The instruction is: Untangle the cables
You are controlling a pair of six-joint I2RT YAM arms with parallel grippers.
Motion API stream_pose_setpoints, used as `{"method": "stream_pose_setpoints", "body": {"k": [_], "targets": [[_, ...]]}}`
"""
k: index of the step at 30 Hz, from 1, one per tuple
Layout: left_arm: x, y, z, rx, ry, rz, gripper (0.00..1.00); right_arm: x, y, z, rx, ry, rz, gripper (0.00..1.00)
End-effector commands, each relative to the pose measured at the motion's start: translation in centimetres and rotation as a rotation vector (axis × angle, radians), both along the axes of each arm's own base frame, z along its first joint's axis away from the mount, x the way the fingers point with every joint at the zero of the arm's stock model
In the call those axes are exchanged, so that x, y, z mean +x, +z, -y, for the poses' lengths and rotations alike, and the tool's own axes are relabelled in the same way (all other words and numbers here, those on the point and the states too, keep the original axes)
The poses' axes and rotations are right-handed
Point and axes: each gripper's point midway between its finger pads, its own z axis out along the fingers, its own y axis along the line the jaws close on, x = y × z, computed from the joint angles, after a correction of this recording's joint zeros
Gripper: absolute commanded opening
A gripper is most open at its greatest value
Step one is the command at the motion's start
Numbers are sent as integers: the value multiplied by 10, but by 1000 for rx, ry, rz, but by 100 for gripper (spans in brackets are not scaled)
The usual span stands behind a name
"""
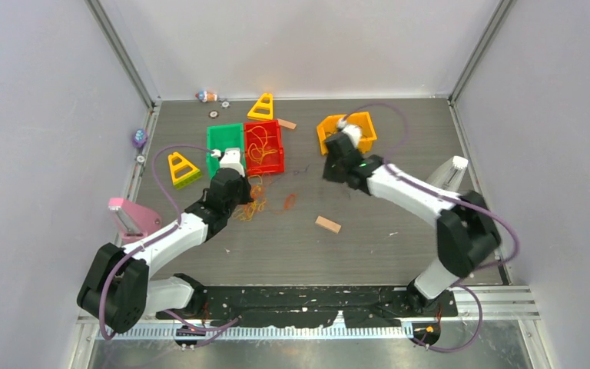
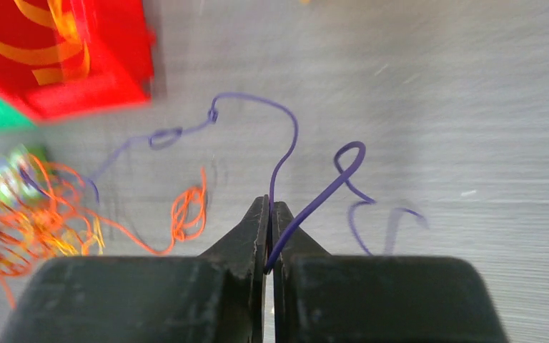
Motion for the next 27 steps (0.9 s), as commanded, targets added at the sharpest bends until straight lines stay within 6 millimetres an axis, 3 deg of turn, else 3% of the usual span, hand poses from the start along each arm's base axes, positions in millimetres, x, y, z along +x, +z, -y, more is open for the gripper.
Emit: {"method": "stream_pose_setpoints", "body": {"k": [1, 2, 3, 6, 8, 12, 16, 20, 25, 27], "targets": [[11, 21, 1, -22, 14, 70, 0, 21, 91, 81, 24, -146, 203, 5], [11, 20, 1, -20, 15, 68, 0, 22, 110, 107, 34, -198, 240, 5], [11, 20, 1, -18, 16, 64, 0, 21, 117, 122, 20, -223, 256, 5], [12, 18, 0, -11, 22, 57, 0, 13, 149, 193, -34, -384, 324, 5], [12, 16, -1, -7, 26, 52, 0, 7, 158, 223, -61, -449, 336, 5], [14, 7, -12, 14, 96, 22, 0, -4, 165, 256, -90, -526, 330, 5], [15, 1, -24, 30, 169, -9, 0, -7, 174, 266, -65, -552, 354, 5], [15, 1, -25, 33, 176, -12, 0, 3, 190, 250, -3, -471, 385, 5], [15, 1, -30, 42, 202, -19, 0, 10, 217, 252, 0, -472, 435, 5], [16, 4, -23, 20, 162, -3, 0, 17, 228, 237, 40, -394, 452, 5]]}}
